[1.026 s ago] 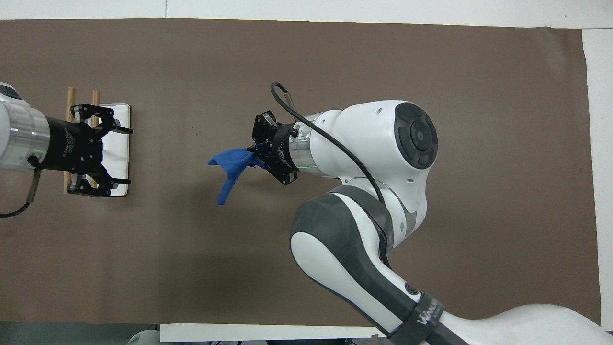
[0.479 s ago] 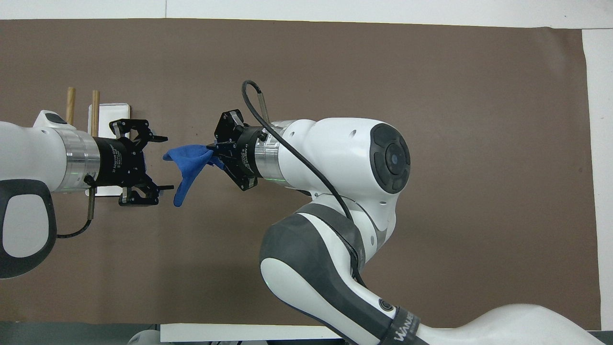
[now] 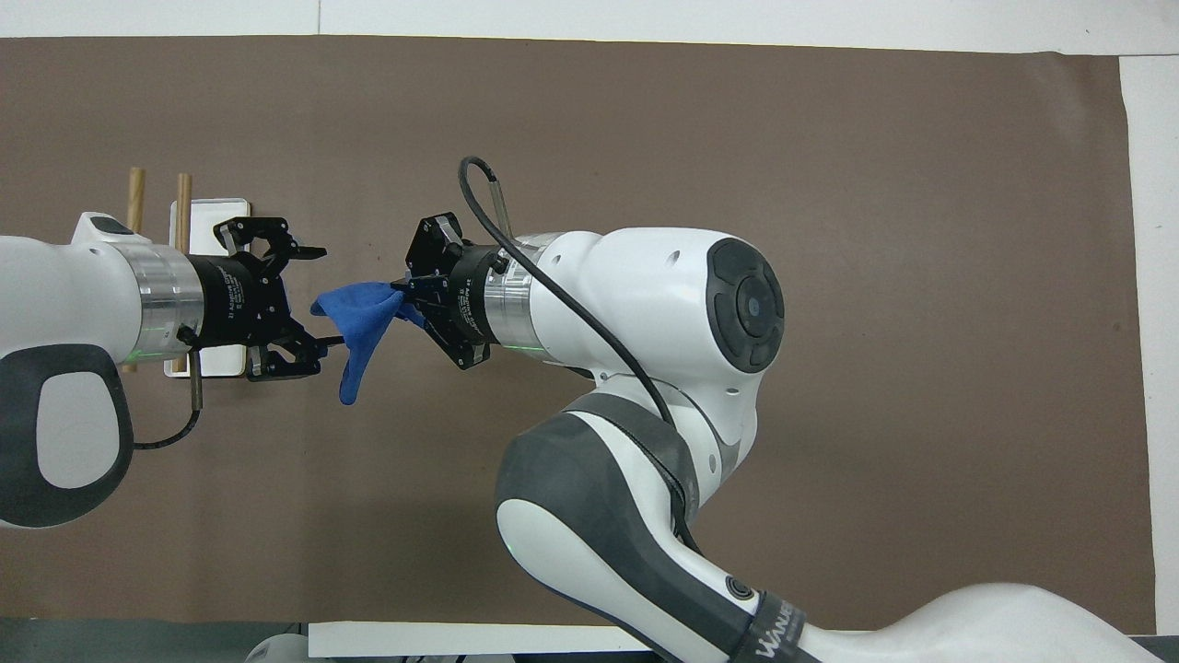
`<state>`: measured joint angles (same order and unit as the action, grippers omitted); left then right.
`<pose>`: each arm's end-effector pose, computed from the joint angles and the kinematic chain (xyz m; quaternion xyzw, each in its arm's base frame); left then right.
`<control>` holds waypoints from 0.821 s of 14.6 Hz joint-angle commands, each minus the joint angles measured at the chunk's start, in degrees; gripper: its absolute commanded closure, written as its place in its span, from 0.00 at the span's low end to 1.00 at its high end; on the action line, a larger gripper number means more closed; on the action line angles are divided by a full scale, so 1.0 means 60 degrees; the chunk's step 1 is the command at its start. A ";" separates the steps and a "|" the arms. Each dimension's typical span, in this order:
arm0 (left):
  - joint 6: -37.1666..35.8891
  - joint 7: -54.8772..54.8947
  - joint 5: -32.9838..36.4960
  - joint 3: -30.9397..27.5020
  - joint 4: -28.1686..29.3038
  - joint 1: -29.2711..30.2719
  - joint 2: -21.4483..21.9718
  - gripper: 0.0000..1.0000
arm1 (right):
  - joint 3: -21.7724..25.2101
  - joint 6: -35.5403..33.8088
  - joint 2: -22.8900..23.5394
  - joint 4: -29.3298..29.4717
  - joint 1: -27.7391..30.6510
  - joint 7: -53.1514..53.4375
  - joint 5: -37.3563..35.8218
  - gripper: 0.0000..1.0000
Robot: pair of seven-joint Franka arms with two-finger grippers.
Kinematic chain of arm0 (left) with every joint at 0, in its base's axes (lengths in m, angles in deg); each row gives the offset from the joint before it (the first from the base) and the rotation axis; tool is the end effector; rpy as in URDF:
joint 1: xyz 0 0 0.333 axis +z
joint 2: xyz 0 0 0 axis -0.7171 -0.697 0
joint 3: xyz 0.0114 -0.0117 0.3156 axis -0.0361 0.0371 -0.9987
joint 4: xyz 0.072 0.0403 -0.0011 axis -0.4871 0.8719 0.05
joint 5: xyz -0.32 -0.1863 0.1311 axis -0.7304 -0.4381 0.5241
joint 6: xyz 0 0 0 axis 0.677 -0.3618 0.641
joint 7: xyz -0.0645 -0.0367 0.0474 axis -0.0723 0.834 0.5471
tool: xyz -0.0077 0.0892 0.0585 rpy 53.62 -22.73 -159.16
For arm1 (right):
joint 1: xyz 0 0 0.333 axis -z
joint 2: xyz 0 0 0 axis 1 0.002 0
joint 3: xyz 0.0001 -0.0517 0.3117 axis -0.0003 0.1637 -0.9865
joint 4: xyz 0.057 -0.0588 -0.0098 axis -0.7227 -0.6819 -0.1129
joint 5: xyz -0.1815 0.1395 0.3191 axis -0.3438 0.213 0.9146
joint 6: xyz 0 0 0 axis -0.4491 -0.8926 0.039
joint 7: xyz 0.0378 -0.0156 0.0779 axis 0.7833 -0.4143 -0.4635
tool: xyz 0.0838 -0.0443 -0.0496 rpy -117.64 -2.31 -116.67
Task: Right arm passes towel to left arm to hang
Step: 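Bring the towel to the left gripper and close the left gripper on it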
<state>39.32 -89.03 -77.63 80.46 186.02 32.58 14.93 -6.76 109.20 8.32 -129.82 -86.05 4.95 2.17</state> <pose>0.4777 -0.1774 0.4895 0.6518 0.7288 -0.0996 0.1846 0.5061 0.4347 0.5196 -0.7502 0.5319 0.1540 0.3615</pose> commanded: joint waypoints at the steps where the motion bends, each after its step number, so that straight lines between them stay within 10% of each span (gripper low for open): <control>1: 0.0359 -0.0151 -0.0153 -0.0087 0.0134 -0.0182 -0.0104 0.32 | -0.0144 0.0091 0.0164 0.0151 0.0048 0.0023 0.0144 1.00; 6: 0.0344 -0.0063 -0.0153 -0.0101 0.0105 -0.0211 -0.0104 0.96 | -0.0144 0.0091 0.0164 0.0151 0.0063 -0.0006 0.0130 1.00; 12: 0.0359 -0.0048 -0.0153 -0.0101 0.0075 -0.0197 -0.0118 1.00 | -0.0144 0.0047 0.0150 0.0151 0.0063 -0.0050 0.0115 1.00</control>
<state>40.18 -89.21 -77.67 80.47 186.03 32.50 13.98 -6.76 109.20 8.38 -129.75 -86.04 4.95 2.17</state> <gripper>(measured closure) 0.982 0.947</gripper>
